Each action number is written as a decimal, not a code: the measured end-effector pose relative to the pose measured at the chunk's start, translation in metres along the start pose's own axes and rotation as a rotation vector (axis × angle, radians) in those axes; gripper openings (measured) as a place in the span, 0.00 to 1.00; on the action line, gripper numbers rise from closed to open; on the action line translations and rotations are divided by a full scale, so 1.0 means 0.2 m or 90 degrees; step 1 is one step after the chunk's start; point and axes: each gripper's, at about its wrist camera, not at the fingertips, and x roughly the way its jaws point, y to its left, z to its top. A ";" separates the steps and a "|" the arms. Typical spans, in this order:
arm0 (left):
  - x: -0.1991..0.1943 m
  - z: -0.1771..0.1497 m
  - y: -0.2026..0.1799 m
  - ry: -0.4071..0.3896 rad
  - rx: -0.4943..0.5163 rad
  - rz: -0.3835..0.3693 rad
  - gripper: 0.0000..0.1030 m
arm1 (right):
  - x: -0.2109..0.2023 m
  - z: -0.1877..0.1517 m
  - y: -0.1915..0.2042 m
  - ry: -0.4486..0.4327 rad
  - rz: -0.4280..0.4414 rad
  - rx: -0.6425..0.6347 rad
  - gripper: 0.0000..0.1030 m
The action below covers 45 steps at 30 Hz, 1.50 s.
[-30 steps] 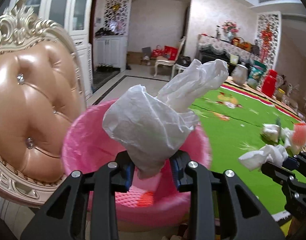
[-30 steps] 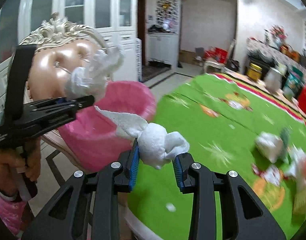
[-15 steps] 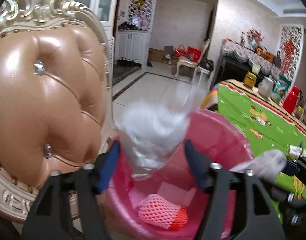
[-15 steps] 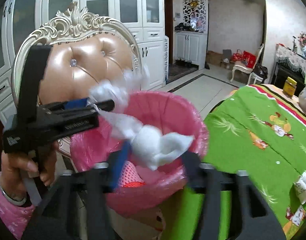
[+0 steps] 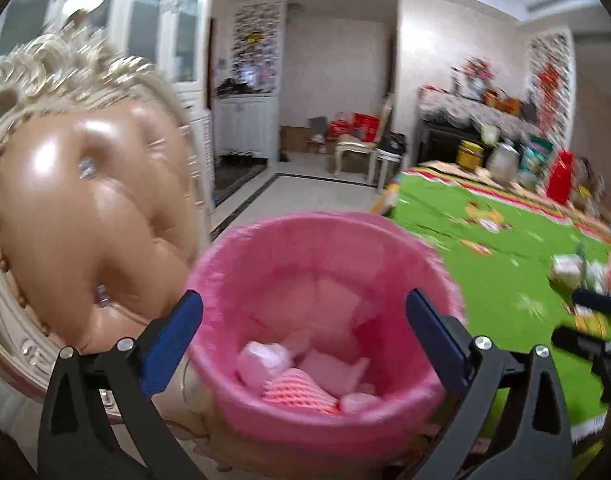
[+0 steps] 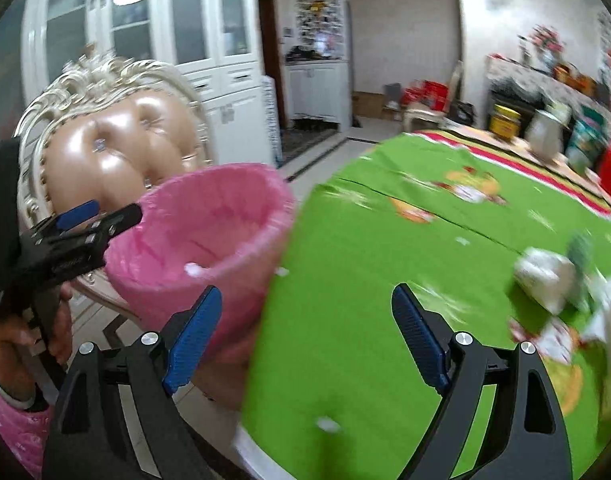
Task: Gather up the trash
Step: 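Open both tools to drop the tissue and plastic bag into the bin, then grasp the white foam block with the right tool while the left tool grasps the yellow medicine box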
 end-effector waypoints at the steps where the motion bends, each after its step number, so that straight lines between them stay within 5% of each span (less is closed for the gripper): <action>1: -0.01 -0.01 -0.05 0.001 0.013 -0.005 0.95 | -0.03 -0.02 -0.04 -0.001 -0.012 0.010 0.80; 14: -0.11 -0.13 -0.80 0.003 0.144 -0.127 0.95 | -0.54 -0.32 -0.65 -0.051 -0.163 0.156 0.83; 27: -0.17 -0.29 -1.69 0.091 0.287 -0.344 0.95 | -0.94 -0.69 -1.30 -0.037 -0.355 0.269 0.83; 37: -0.11 -0.36 -2.07 0.156 0.306 -0.418 0.95 | -0.99 -0.78 -1.68 -0.006 -0.400 0.327 0.83; 45: -0.01 -0.33 -2.23 0.177 0.305 -0.428 0.95 | -0.86 -0.76 -1.87 0.022 -0.408 0.357 0.83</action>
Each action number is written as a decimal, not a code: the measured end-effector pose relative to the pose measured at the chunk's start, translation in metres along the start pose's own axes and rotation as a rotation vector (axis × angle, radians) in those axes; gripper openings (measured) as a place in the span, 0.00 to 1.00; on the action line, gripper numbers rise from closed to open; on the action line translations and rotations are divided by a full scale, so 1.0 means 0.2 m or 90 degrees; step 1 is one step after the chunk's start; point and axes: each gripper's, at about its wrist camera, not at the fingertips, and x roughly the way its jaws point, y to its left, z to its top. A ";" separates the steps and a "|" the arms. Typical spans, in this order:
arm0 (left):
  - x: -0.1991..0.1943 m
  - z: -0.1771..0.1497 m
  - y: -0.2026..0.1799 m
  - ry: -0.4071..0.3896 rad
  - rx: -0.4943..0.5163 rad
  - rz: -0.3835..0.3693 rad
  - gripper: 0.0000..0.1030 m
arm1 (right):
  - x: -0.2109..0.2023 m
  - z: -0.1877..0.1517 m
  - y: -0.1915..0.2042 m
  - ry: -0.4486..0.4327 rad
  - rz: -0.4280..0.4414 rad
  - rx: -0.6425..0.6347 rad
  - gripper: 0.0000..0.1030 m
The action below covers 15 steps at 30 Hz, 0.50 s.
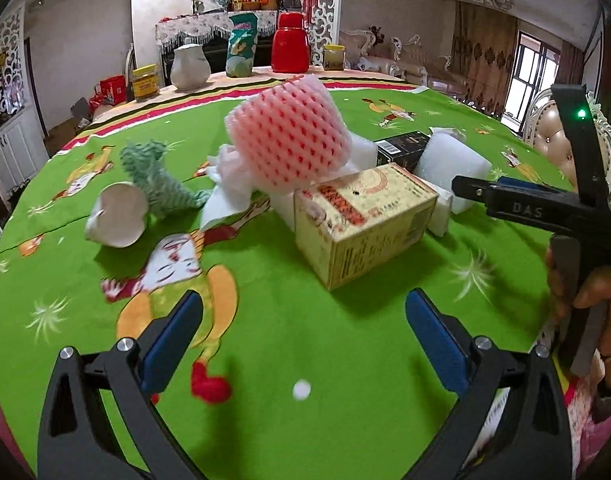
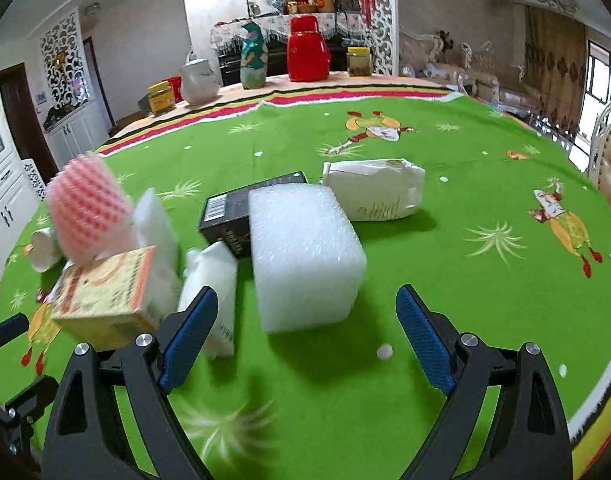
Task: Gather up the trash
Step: 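Grasp the white foam block with the right tool while the left tool grasps the yellow medicine box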
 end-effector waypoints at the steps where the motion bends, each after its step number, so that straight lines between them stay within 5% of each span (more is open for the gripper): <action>1: 0.03 0.02 0.00 0.007 -0.002 0.000 0.95 | 0.03 0.01 -0.01 0.009 0.006 0.009 0.83; 4: 0.10 0.06 -0.01 0.029 -0.011 -0.014 0.95 | 0.06 0.04 0.00 0.009 0.018 0.013 0.80; 5: 0.12 0.08 -0.02 0.036 -0.012 -0.016 0.95 | 0.07 0.05 0.00 0.013 0.025 0.014 0.72; 6: 0.13 0.09 -0.02 0.040 -0.012 -0.016 0.95 | 0.08 0.05 0.00 0.016 0.033 0.015 0.51; 15: 0.24 0.25 -0.10 0.029 0.023 0.010 0.95 | -0.05 0.01 -0.03 -0.040 0.054 0.036 0.51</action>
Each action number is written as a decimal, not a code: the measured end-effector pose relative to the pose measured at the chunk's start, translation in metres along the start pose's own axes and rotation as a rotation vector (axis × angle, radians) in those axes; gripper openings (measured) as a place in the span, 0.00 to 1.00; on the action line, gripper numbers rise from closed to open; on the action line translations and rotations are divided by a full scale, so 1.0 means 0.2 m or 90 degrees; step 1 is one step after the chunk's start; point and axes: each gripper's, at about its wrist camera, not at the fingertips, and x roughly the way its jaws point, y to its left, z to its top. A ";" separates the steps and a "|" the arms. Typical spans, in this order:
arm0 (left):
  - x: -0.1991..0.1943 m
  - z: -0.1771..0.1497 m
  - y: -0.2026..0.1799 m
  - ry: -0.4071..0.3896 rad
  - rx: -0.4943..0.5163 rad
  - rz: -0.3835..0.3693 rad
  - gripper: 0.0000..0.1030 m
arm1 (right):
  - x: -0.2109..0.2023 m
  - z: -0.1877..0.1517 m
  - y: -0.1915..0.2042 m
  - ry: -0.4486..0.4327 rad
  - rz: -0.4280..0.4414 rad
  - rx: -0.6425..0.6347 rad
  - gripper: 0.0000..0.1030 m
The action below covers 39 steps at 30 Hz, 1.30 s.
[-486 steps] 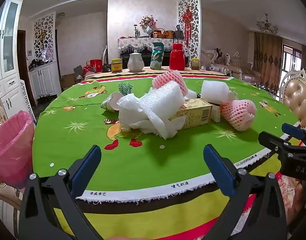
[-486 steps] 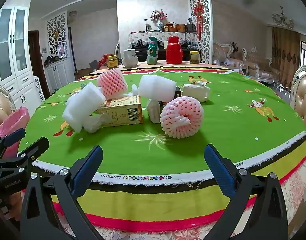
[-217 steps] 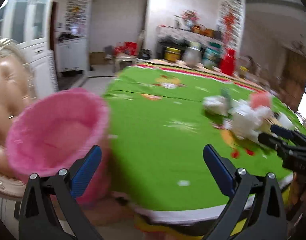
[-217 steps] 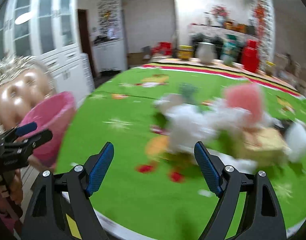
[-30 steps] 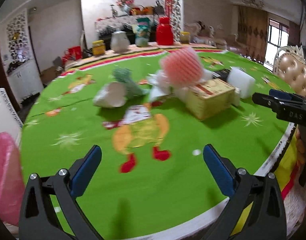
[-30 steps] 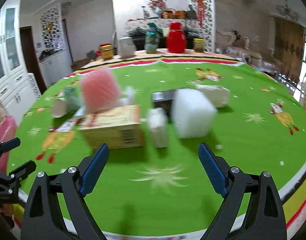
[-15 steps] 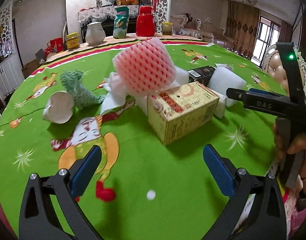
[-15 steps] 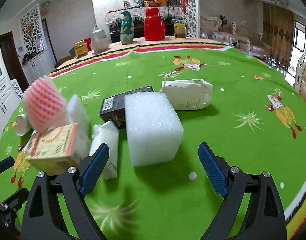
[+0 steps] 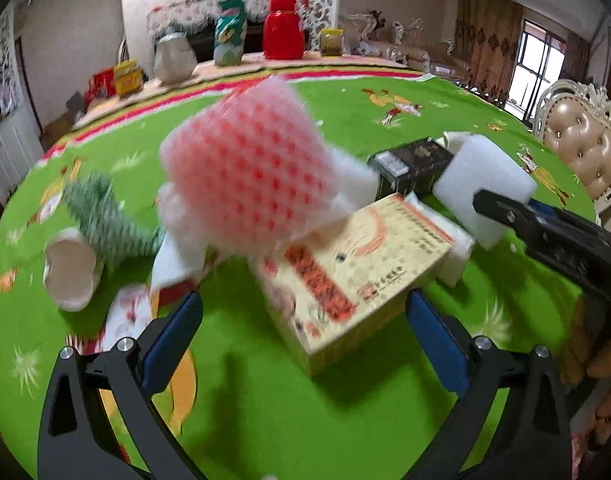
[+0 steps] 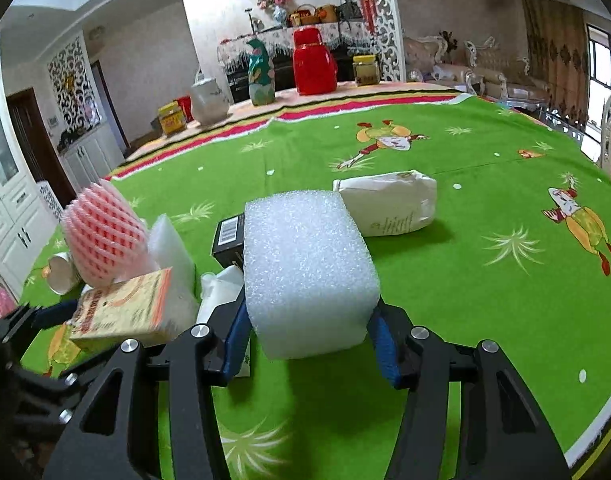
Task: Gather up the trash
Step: 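Grasp the white foam block with the right tool while the left tool grasps the yellow medicine box, then carry the foam block and yellow box toward the pink trash bin with both tools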
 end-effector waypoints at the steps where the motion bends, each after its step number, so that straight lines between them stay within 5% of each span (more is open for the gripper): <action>1: 0.02 0.02 -0.02 -0.003 0.014 0.002 0.95 | -0.01 0.00 -0.01 -0.006 0.006 0.010 0.51; 4: 0.04 0.04 -0.09 0.001 0.042 -0.030 0.95 | -0.03 -0.01 -0.07 -0.010 0.021 0.046 0.51; 9: -0.09 -0.04 -0.23 -0.021 0.087 -0.146 0.94 | -0.06 -0.02 -0.14 -0.016 0.008 0.080 0.51; 17: -0.02 -0.03 -0.28 -0.025 0.107 -0.024 0.88 | -0.12 -0.04 -0.20 -0.033 -0.008 0.088 0.51; 18: 0.00 -0.02 -0.27 -0.017 0.104 -0.021 0.81 | -0.11 -0.04 -0.20 -0.034 -0.008 0.086 0.51; 19: 0.02 -0.02 -0.27 -0.005 0.102 -0.026 0.57 | -0.12 -0.04 -0.20 -0.035 -0.008 0.083 0.51; 22: 0.01 -0.03 -0.29 -0.009 0.110 -0.035 0.47 | -0.12 -0.04 -0.18 -0.039 -0.005 0.074 0.51; 39: -0.36 -0.26 -0.07 -0.117 -0.016 0.035 0.47 | -0.15 -0.06 0.03 -0.041 0.028 -0.053 0.51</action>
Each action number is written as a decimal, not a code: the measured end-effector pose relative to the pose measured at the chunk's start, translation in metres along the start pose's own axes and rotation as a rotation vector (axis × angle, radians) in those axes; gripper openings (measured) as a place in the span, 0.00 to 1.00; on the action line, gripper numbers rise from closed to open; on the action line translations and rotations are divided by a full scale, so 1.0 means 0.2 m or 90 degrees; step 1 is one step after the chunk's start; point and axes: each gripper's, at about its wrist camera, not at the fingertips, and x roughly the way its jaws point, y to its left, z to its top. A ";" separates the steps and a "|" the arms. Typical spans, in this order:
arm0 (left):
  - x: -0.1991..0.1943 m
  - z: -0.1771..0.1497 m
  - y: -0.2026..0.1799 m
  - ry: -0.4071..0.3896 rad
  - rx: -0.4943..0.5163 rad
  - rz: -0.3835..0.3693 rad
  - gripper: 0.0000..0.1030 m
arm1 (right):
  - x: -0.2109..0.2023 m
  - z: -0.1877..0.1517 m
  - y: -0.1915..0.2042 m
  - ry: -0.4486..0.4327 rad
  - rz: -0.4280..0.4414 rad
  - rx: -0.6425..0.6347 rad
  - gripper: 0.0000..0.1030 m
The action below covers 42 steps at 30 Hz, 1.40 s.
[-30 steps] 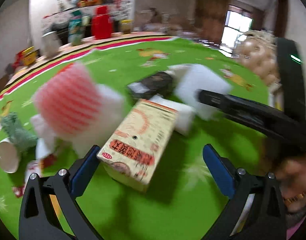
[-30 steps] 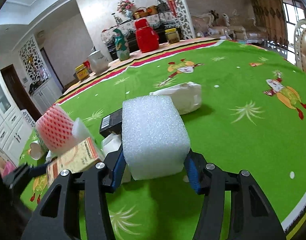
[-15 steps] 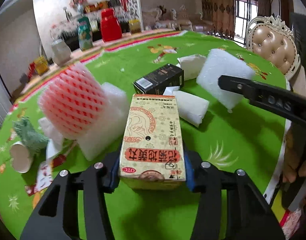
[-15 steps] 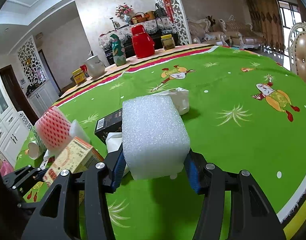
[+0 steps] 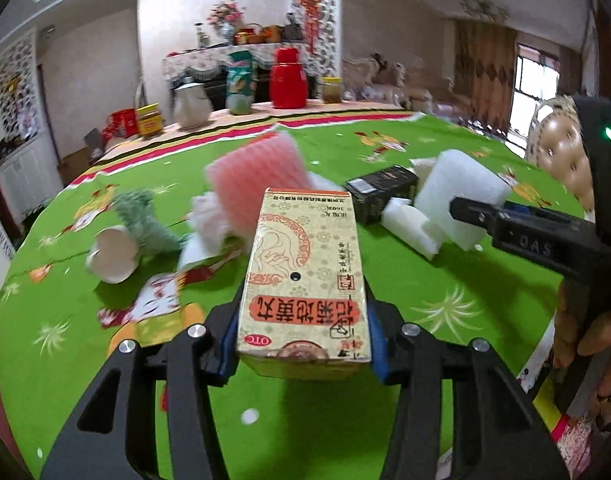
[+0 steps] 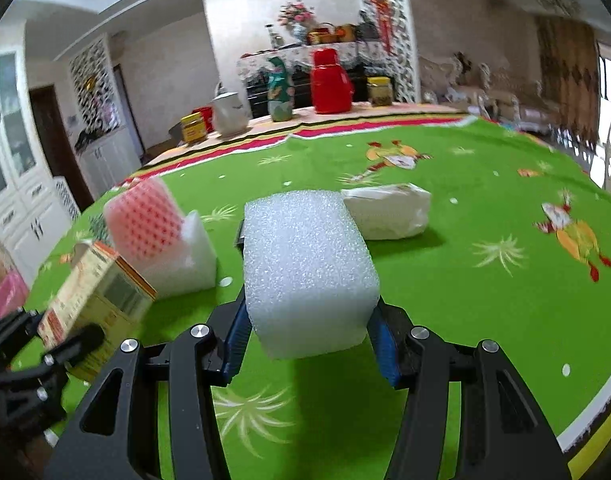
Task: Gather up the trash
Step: 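Carry the foam block and yellow box toward the pink trash bin with both tools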
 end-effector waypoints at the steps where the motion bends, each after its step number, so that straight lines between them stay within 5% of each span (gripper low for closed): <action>1: -0.02 -0.01 0.03 -0.004 -0.012 0.004 0.47 | 0.00 0.00 0.02 0.001 0.003 -0.007 0.51; 12: -0.17 -0.10 0.19 -0.018 -0.051 0.027 0.47 | -0.14 -0.11 0.26 0.013 0.021 -0.102 0.51; 22: -0.26 -0.17 0.27 -0.010 -0.060 0.032 0.48 | -0.27 -0.21 0.38 0.017 0.051 -0.092 0.51; 42: -0.41 -0.33 0.60 -0.016 -0.105 0.092 0.48 | -0.23 -0.30 0.83 0.052 0.112 -0.154 0.51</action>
